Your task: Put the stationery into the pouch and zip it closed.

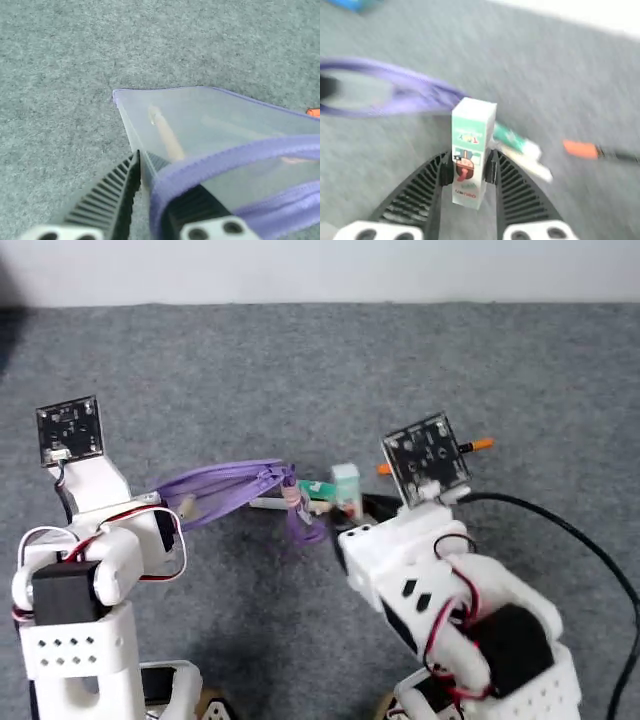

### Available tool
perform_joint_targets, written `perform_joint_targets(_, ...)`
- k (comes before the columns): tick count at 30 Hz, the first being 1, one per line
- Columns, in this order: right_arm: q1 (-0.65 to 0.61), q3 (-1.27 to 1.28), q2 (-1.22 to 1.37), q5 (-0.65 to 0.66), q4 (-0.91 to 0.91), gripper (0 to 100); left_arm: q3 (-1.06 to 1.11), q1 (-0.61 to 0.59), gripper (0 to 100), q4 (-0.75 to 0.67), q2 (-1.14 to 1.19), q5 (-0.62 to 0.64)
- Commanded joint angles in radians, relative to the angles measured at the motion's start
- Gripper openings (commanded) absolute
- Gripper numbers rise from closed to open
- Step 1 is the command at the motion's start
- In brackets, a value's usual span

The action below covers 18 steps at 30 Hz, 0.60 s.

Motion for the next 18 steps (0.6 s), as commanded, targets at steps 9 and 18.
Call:
perform_joint_targets(9,-0.151,0.178,-0.070,-0.018,-0.667,0.8,-0.031,0.006,1,-0.002,0.006,0.011)
perform_joint_targets(18,-0.257,0.295,0.012,-0.018,-0.852,0.8,-0.031,0.005,1,-0.002,0.006,0.011)
